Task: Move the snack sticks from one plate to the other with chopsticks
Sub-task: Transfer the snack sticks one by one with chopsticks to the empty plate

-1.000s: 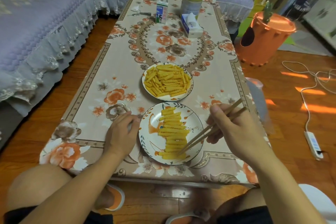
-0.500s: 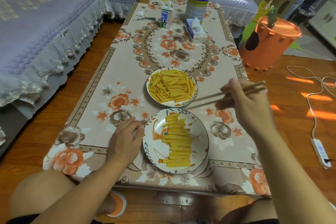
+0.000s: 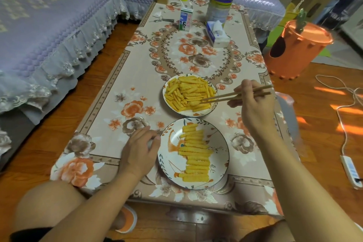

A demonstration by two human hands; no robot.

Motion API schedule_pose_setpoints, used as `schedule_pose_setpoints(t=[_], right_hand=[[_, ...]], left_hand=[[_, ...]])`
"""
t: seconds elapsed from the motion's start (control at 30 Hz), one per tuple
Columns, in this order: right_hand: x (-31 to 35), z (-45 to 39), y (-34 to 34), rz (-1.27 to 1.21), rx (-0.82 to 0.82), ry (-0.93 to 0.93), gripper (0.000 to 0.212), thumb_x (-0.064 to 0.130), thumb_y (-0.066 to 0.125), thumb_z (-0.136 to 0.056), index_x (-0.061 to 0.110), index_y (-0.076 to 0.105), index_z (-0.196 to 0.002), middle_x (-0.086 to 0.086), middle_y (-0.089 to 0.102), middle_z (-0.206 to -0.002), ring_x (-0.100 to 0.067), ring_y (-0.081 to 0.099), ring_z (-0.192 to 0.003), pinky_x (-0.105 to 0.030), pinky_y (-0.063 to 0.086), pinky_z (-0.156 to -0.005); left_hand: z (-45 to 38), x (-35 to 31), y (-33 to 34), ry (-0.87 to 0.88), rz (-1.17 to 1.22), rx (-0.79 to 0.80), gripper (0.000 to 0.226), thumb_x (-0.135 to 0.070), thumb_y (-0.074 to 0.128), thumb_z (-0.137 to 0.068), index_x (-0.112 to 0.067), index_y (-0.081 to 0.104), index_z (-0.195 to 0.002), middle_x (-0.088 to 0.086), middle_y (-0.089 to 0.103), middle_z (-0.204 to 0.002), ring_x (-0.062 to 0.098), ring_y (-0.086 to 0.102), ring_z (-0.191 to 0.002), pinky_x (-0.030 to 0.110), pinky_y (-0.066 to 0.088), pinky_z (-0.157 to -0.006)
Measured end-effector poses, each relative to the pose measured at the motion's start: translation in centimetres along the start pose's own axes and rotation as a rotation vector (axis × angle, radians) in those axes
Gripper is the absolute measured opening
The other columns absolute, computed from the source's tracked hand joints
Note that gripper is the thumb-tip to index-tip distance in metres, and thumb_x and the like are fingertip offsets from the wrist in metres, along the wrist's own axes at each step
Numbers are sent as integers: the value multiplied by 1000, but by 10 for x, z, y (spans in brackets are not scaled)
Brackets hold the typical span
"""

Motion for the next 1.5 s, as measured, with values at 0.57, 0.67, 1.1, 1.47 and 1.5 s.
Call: schedule_pose_setpoints(t=[0.57, 0.67, 1.1, 1.47, 1.5], right_hand=[[37, 135, -55, 57, 350, 46, 55, 56, 55, -97, 7, 67, -75, -10, 66, -63, -17, 70, -53, -34, 53, -49], [41, 142, -60, 136, 398, 2, 47, 42, 59, -100, 6, 67, -72, -5, 66, -61, -9, 70, -55, -22, 52, -52], [36, 127, -49, 22, 350, 167, 39, 36, 56, -93, 3, 68, -76, -15, 67, -65, -27, 71, -53, -47, 57, -54], [37, 72, -56, -34, 114, 172, 32, 20, 51, -105, 0, 68, -87, -21, 69, -69, -26, 71, -56, -36, 60, -56], [31, 61, -52, -10, 101, 174, 31, 20, 50, -106, 2, 69, -90, -19, 70, -71, -23, 72, -58, -34, 61, -59]], left_hand=[[1, -4, -3, -1, 40, -3, 63, -58, 30, -90, -18, 74, -113, 6, 67, -132, 23, 50, -135, 43, 42, -109], [1, -4, -3, -4, 34, -3, 64, -58, 30, -90, -19, 74, -114, 6, 65, -136, 22, 48, -137, 42, 41, -110], [1, -2, -2, -8, 29, 5, 63, -59, 29, -91, -20, 73, -113, 5, 65, -136, 21, 47, -138, 43, 43, -107], [2, -4, -2, -6, 41, 4, 64, -59, 29, -91, -20, 74, -115, 3, 64, -137, 20, 46, -139, 42, 41, -109], [2, -4, -2, -7, 38, 5, 64, -59, 29, -91, -20, 73, -116, 4, 64, -138, 20, 46, -140, 42, 41, -110]])
Point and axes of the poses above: each hand's wrist, its own z-axis away from the middle knuckle, its own y-axis out of the palm, x = y × z, the point moved 1 cm from there along -z, towards the middle knuckle
